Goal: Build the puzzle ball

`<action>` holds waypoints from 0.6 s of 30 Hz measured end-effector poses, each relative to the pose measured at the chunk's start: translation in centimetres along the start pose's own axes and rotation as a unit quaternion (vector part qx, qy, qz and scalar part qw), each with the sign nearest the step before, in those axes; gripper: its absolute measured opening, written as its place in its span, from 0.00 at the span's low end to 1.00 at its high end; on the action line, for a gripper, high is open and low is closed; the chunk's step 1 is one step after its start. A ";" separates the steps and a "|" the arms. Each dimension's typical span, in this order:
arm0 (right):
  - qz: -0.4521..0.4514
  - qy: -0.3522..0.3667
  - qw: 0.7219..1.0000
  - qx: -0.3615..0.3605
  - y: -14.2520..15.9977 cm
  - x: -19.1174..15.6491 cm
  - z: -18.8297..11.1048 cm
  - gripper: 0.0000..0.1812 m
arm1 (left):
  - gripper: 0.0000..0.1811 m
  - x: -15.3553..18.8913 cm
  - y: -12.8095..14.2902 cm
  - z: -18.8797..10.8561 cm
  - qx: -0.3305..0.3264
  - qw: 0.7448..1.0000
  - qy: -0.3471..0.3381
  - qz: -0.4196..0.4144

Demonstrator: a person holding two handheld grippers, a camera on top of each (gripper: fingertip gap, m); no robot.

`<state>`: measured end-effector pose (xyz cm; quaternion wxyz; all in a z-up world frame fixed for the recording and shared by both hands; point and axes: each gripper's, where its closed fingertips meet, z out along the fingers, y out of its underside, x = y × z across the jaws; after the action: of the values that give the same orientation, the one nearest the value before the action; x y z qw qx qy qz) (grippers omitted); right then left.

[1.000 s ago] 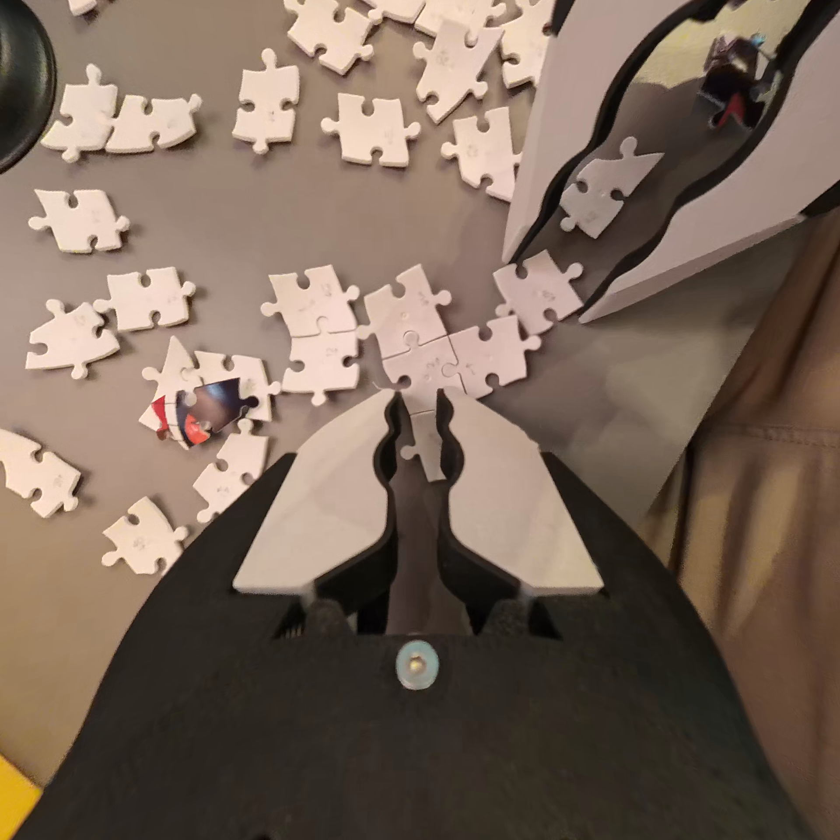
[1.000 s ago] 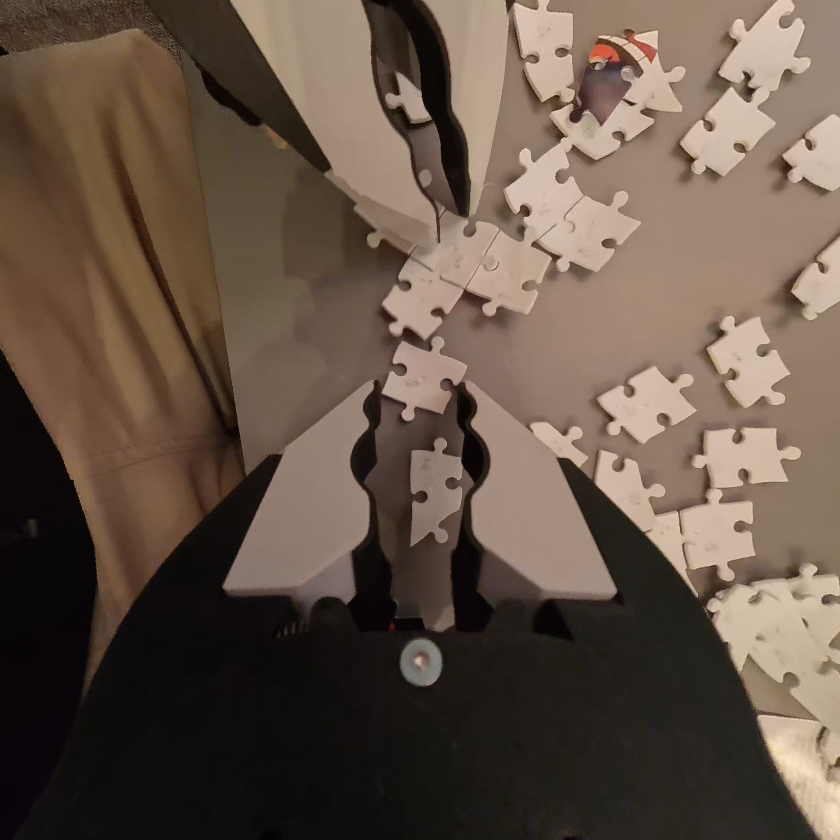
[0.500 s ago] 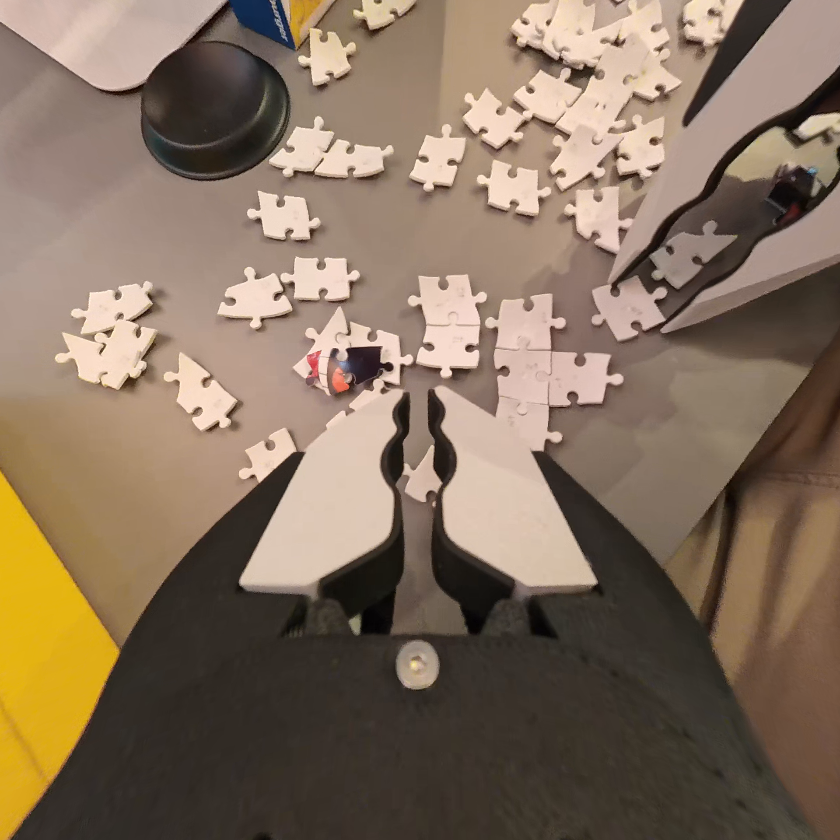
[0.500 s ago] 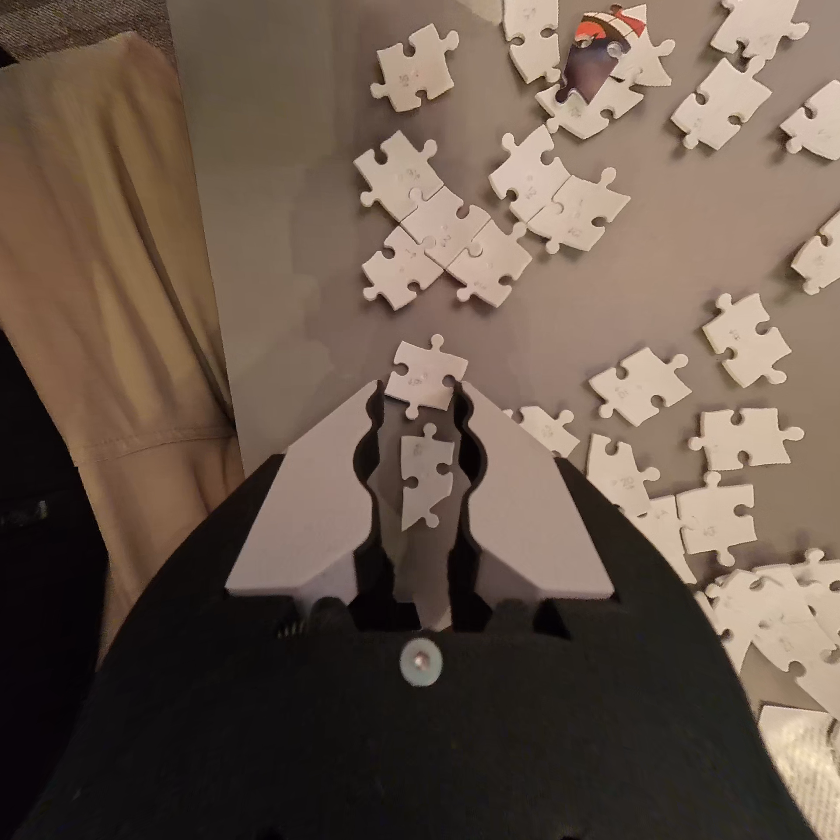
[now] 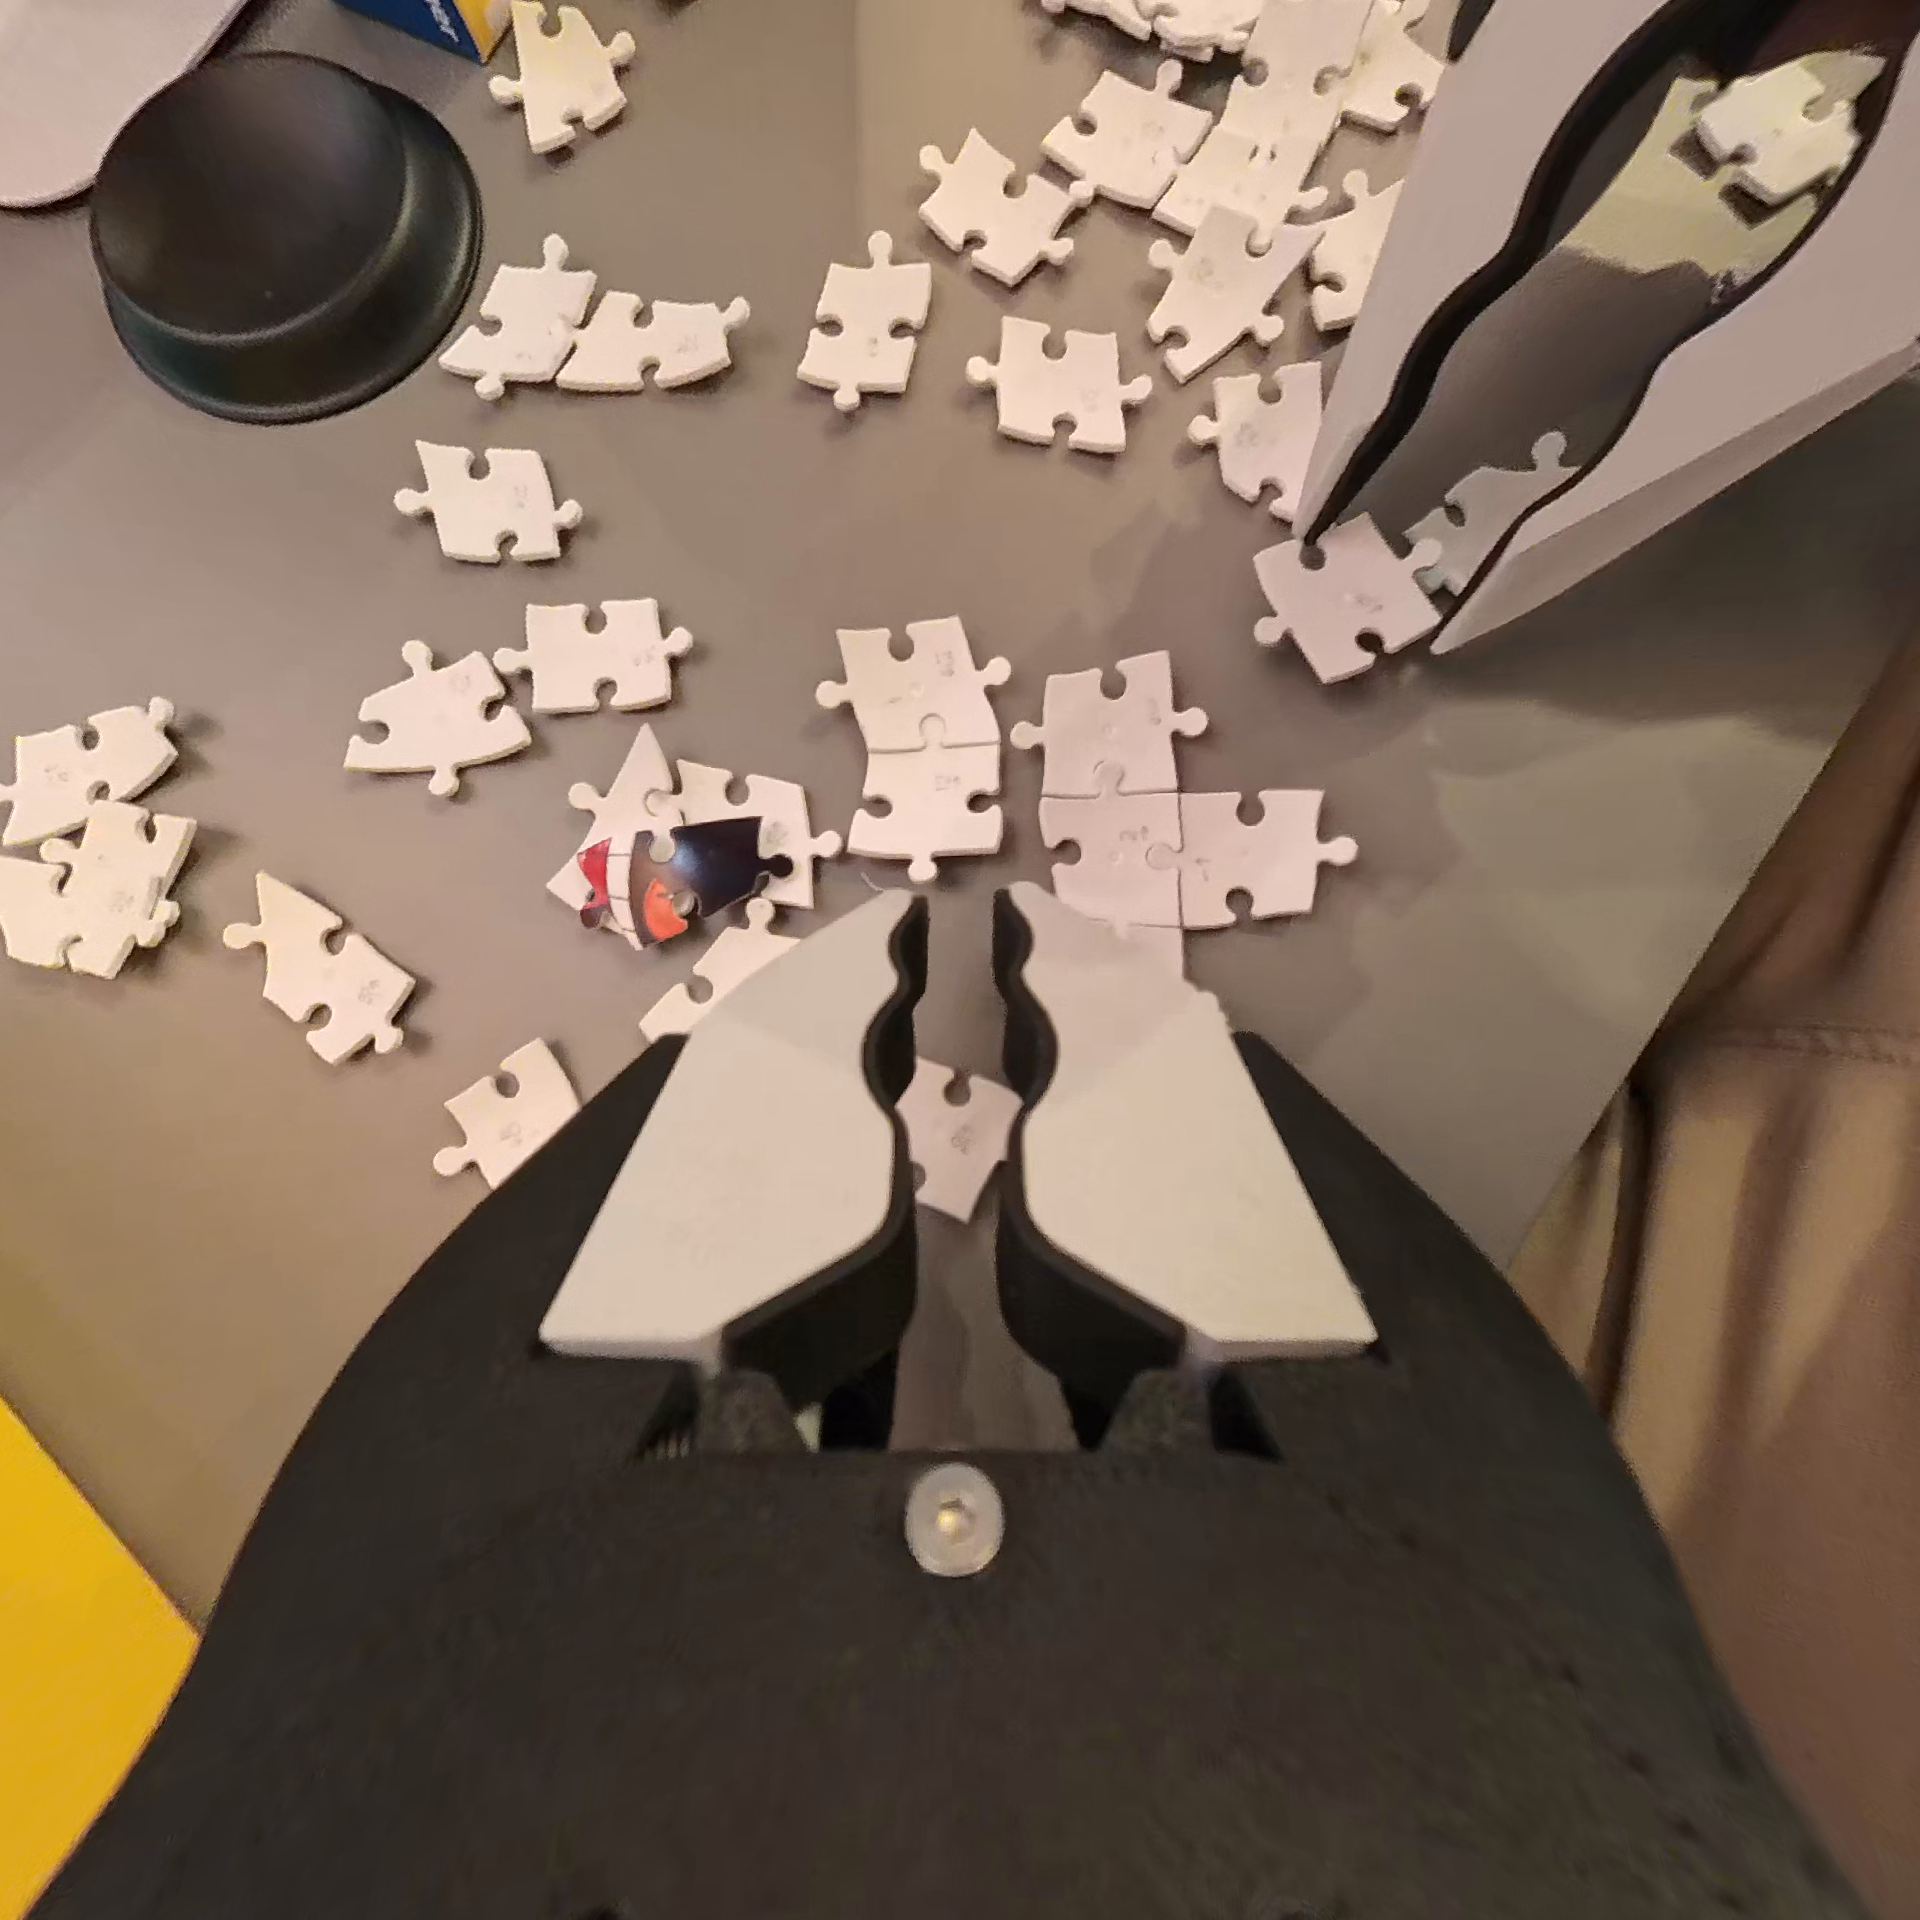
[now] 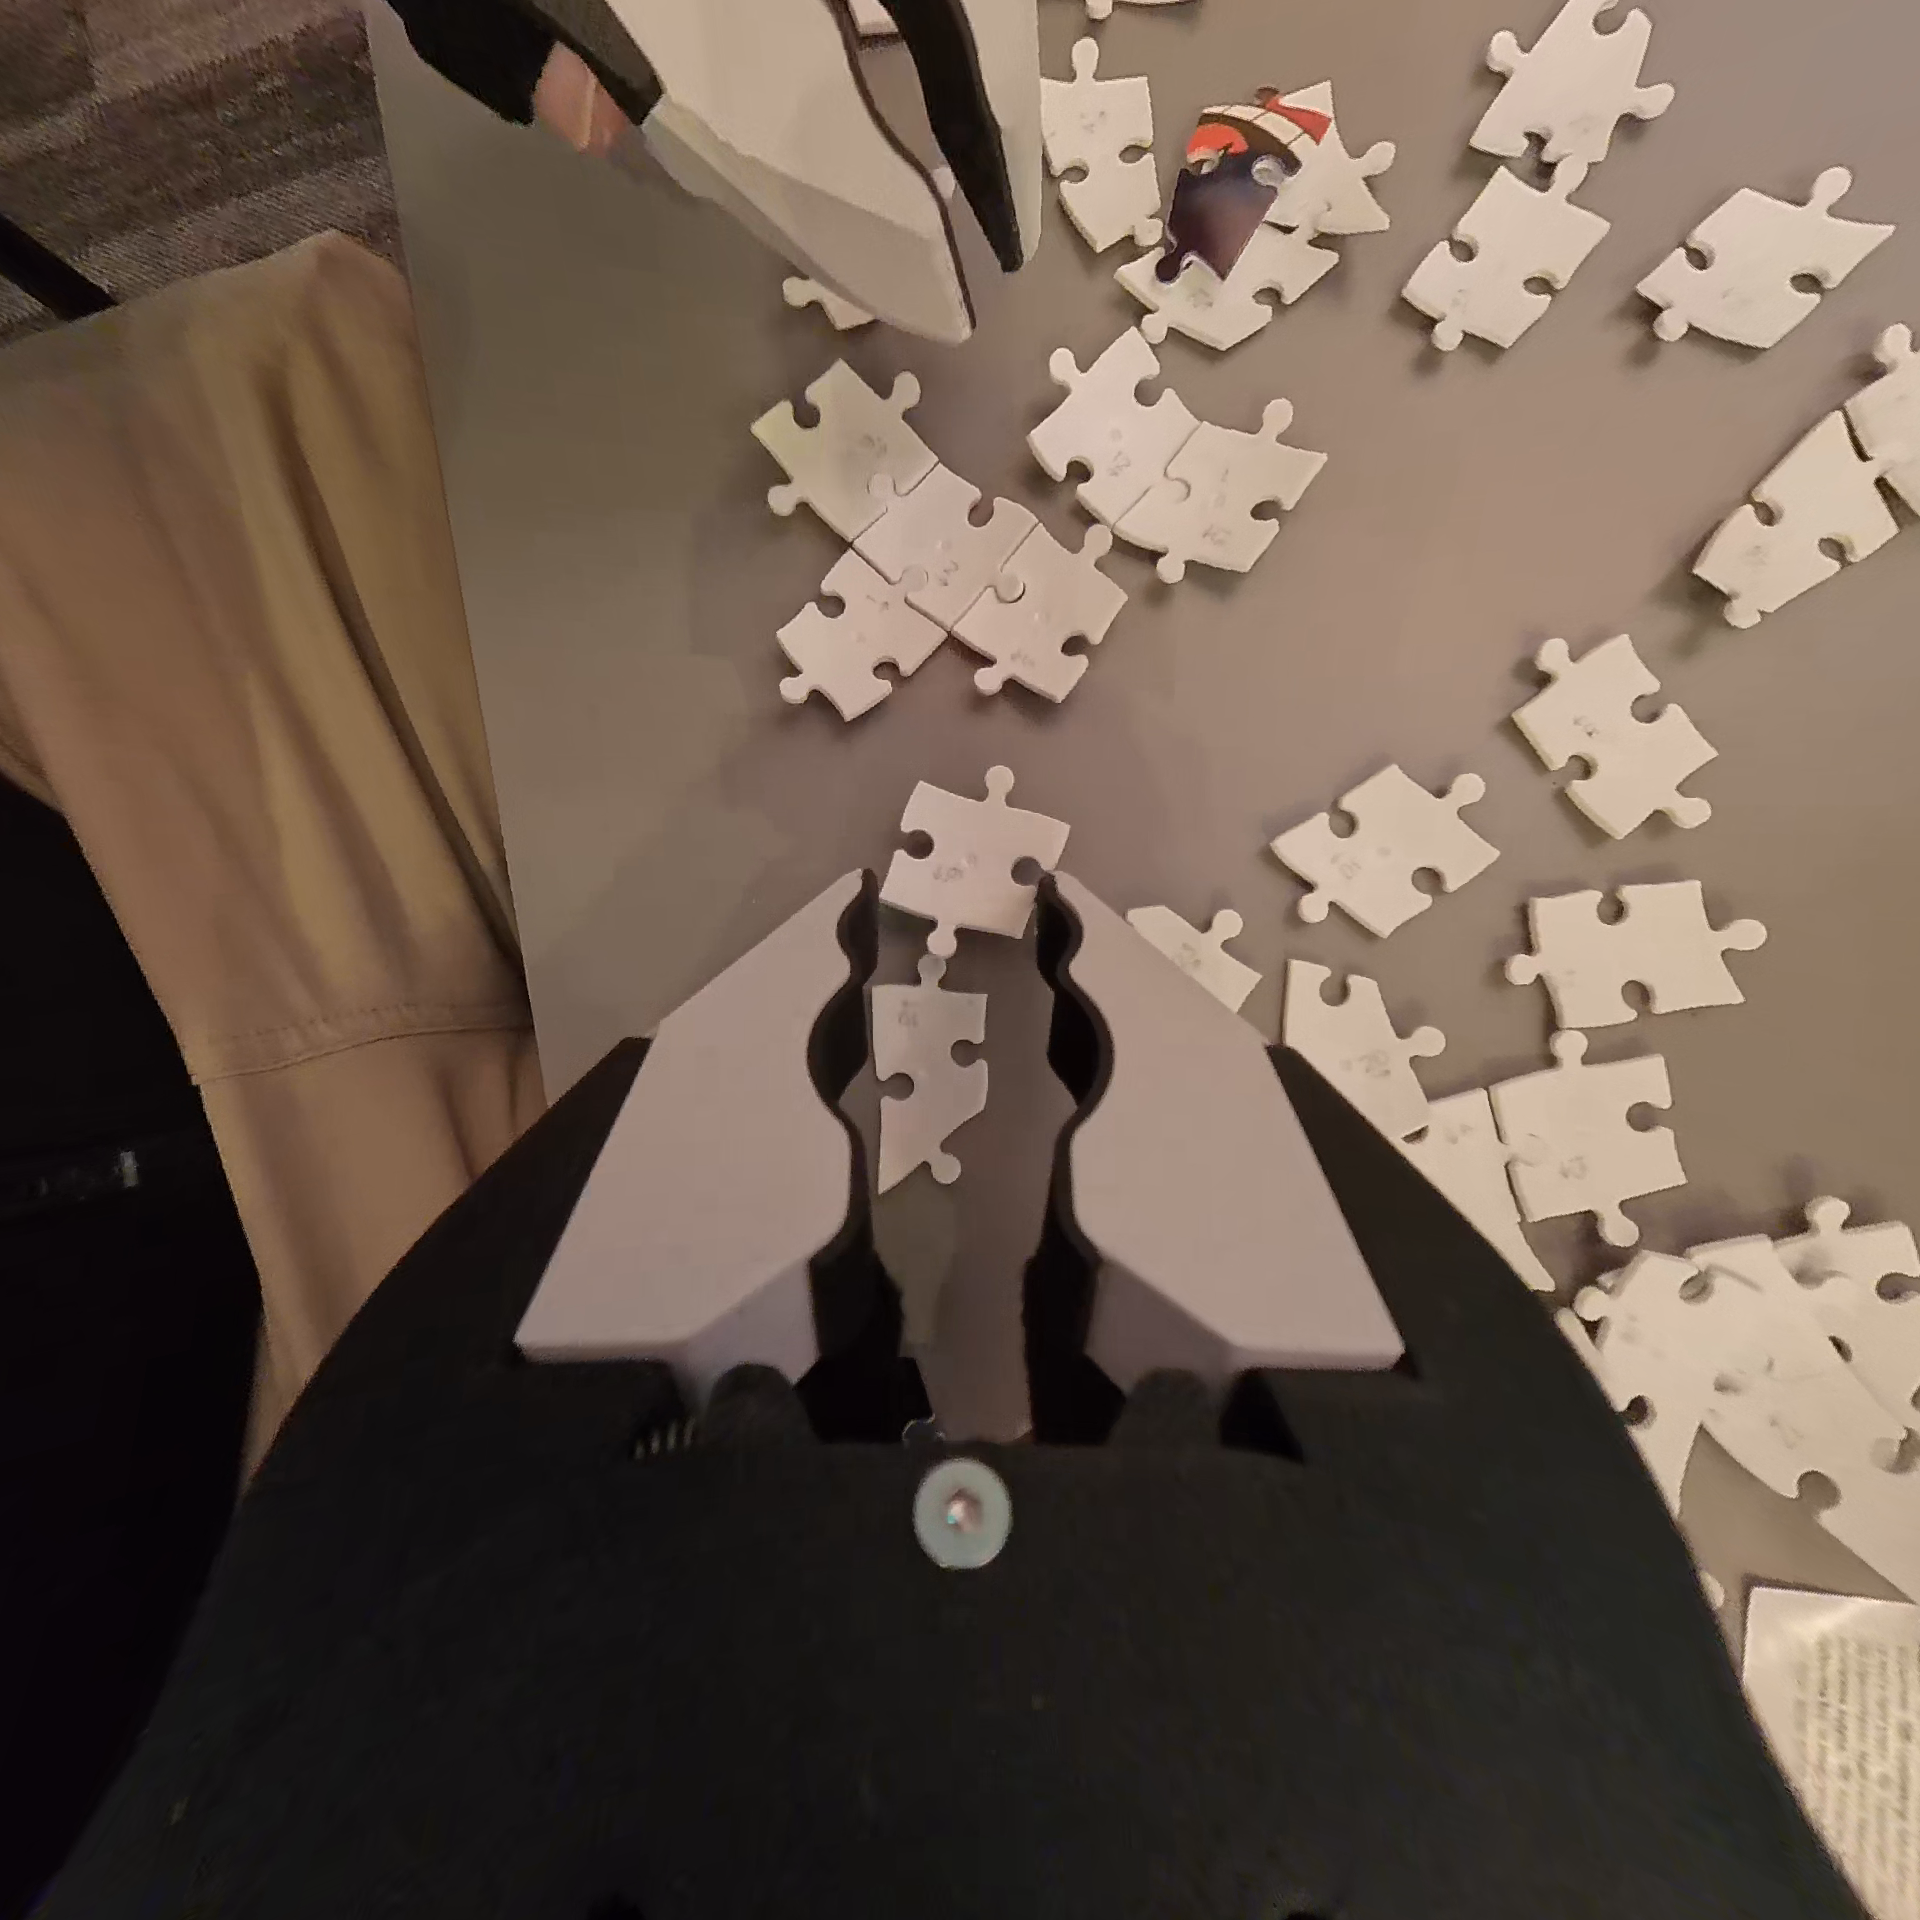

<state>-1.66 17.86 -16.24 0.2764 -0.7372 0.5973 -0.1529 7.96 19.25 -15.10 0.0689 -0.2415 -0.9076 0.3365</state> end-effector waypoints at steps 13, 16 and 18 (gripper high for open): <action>-0.034 -0.011 0.999 0.004 -0.3 -0.9 0.3 0.16 | 0.07 1.7 -0.9 1.0 0.007 0.999 0.020 0.029; -0.076 -0.030 0.997 -0.015 0.2 -2.3 0.4 0.16 | 0.08 1.8 -0.8 1.1 0.003 0.999 0.021 0.035; -0.087 -0.028 0.995 -0.031 0.7 -2.4 0.2 0.16 | 0.08 1.6 -0.8 1.0 0.004 0.999 0.019 0.033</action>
<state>-2.71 20.09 -16.55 0.2557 -0.7987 0.5273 -0.1366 5.94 18.92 -15.45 0.0761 -0.2769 -0.8963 0.3380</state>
